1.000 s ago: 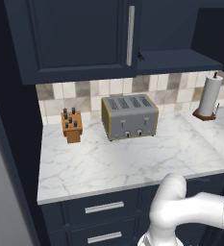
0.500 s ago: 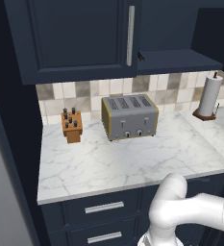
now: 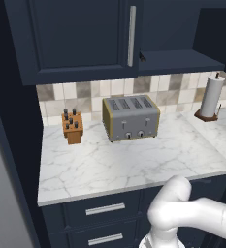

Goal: Pick up the bar soap and dish brush from the sink, and place them back in the cabinet, and close the cabinet doors.

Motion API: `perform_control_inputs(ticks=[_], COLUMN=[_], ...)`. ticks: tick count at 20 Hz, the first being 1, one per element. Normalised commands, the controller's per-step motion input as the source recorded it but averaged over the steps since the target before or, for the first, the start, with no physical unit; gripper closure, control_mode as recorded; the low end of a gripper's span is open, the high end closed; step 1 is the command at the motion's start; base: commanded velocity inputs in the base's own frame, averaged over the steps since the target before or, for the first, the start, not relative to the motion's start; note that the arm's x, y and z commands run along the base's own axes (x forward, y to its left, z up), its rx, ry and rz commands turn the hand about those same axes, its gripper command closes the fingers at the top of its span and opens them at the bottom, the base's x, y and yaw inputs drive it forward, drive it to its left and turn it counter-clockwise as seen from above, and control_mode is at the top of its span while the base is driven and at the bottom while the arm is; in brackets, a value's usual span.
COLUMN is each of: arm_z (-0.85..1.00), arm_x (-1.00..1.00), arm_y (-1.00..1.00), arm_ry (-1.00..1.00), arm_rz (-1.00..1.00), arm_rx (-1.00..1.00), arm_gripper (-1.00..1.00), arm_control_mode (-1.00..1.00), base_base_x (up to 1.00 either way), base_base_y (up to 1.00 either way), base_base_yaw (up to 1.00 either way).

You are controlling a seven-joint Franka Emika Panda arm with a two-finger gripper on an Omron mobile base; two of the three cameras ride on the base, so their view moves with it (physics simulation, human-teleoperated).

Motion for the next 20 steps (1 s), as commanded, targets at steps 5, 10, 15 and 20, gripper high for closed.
perform_control_inputs(ticks=[5, 10, 15, 20], arm_z=[0.00, 0.00, 0.00, 0.00], arm_x=[0.17, 0.27, 0.34, 0.37], arm_y=[0.36, 0.37, 0.42, 0.47], arm_ry=[0.00, 0.00, 0.00, 0.00], arm_rz=[0.02, 0.00, 0.00, 0.00], arm_rx=[0.00, 0.00, 0.00, 0.00], arm_gripper=[-1.00, -1.00, -1.00, -1.00], arm_control_mode=[-1.00, -1.00, -1.00, -1.00], base_base_x=[0.00, 0.00, 0.00, 0.00], base_base_y=[0.00, 0.00, 0.00, 0.00], base_base_yaw=[0.00, 0.00, 0.00, 0.00])
